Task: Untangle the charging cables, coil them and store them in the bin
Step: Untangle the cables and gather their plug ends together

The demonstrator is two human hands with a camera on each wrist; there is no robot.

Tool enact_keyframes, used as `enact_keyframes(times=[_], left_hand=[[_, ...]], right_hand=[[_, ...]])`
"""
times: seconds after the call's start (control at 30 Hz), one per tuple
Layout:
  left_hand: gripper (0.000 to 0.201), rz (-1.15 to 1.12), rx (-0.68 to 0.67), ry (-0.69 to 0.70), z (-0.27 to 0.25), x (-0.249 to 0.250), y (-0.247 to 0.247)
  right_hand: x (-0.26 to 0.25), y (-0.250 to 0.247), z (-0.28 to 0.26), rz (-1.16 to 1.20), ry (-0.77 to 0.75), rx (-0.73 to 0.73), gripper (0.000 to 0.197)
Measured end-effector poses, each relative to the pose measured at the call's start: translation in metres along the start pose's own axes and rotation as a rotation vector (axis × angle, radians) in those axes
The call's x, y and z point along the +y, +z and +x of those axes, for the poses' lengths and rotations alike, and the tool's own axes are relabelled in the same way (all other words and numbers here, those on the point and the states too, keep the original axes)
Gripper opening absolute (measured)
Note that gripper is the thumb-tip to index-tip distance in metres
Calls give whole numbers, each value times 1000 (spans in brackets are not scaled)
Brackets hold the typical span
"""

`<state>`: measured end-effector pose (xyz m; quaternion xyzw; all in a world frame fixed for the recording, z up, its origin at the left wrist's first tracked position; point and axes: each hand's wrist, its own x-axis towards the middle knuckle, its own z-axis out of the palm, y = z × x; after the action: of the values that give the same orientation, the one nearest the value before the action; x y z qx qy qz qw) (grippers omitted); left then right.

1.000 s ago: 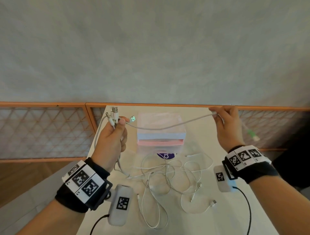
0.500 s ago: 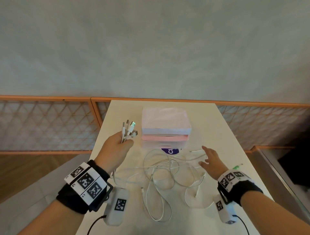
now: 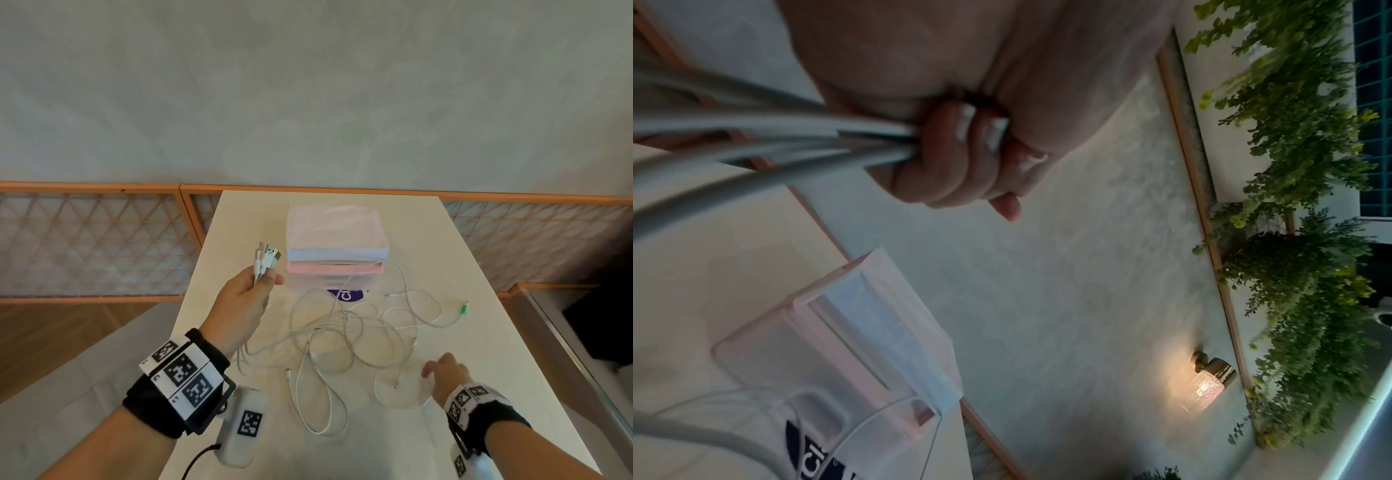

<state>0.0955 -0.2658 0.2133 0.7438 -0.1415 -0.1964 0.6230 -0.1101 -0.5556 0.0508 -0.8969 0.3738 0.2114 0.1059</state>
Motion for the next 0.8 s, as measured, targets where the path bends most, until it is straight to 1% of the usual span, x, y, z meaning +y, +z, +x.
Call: enact_keyframes(times=[0.07,0.2,0.23,0.3,0.37,0.43,0.47,0.5,0.53,0.63,0.67,0.73,0.8], left_hand=[[24,2,-20,-5,-1,-1,4],[23,13,-62,-15,-3,-3,12],[22,10,-71,-18,-4,-3,14],[23,3,-90,-22,-5,-4,17],[23,12,-114,-12,-6,-5,19],[23,15,-126,-7,-6,-5,20],[23,14,-129,-10,-6,-6,21],[22,15,-131,-12,-6,-6,21],[22,16,-137,-11,-7,-6,22],[22,-8,-161,-5,-7,-5,26],[22,-19,-169,-4,-7,-5,28],[23,-23,-190,3,-7,-3,32],[24,-13,-231,18,-9,-1,37]], right_hand=[[6,11,-1,14,-10,-4,31],[11,15,-1,10,-6,-1,15],[14,17,0,-16,-29,-7,14],[19,22,1,-118,-61,-22,23],[20,25,0,-129,-90,-36,25],[18,23,-5,-101,-129,-49,11],[17,19,-6,-38,-136,-44,13],[14,13,-8,25,-144,-30,25],[9,4,-10,89,-153,-12,31],[-12,-35,-26,323,-270,116,20],[-22,-49,-33,423,-322,147,20],[-42,-78,-46,586,-425,160,21],[-66,-106,-62,673,-545,129,18]])
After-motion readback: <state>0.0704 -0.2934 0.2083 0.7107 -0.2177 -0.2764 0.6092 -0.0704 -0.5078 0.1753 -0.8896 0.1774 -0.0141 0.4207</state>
